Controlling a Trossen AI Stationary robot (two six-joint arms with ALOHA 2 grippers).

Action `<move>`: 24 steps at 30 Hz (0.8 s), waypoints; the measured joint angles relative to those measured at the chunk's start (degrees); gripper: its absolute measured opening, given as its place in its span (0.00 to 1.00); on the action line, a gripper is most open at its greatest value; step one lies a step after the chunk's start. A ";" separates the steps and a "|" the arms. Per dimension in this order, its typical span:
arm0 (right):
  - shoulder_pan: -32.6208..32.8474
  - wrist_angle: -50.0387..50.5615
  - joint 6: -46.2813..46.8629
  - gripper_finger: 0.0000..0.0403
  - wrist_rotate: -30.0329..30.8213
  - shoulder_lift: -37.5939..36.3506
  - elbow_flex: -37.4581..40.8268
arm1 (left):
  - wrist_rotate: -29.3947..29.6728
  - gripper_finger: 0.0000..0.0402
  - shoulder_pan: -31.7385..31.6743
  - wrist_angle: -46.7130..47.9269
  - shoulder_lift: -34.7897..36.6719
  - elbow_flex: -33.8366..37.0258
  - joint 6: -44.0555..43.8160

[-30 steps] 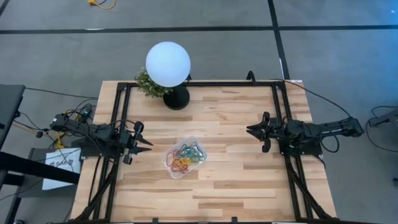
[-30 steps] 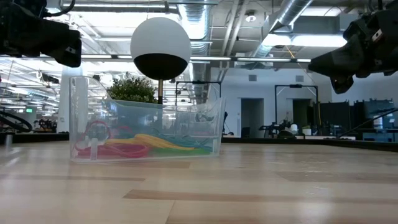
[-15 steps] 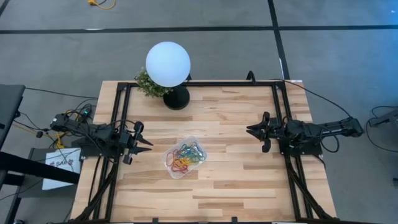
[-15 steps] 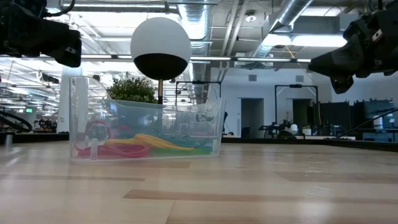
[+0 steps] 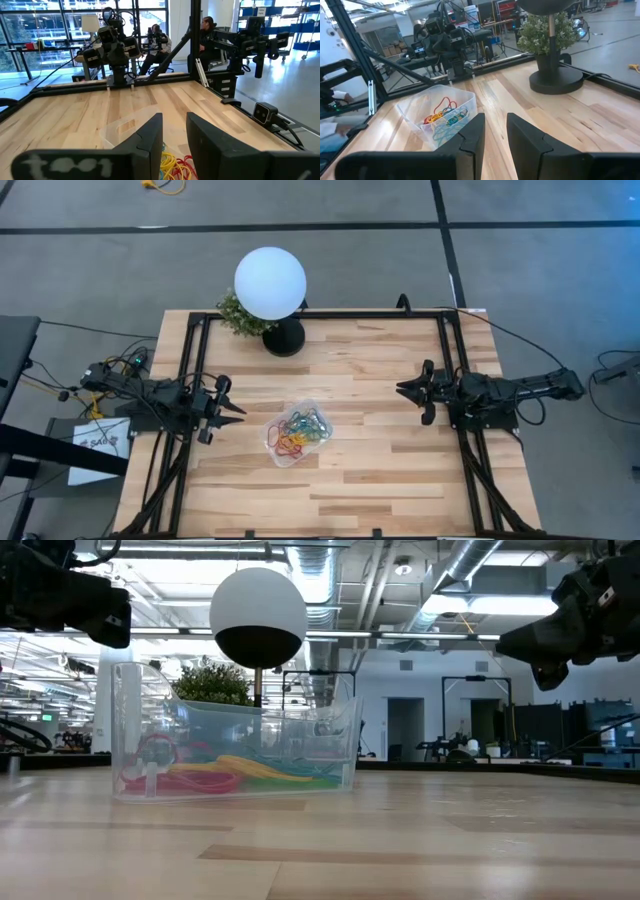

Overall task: Pick and place items into bin
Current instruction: Return to Home Position

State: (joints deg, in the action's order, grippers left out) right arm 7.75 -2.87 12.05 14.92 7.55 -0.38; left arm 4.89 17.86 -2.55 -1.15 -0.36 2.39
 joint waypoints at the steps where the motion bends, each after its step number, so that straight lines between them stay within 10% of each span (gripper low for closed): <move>1: 0.00 0.00 0.00 0.19 0.00 0.00 0.00 | 0.00 0.19 0.00 0.00 0.00 0.00 -0.02; 24: -0.01 0.00 0.00 0.19 0.00 0.00 0.00 | 0.00 0.19 0.00 0.00 0.00 -0.01 -0.59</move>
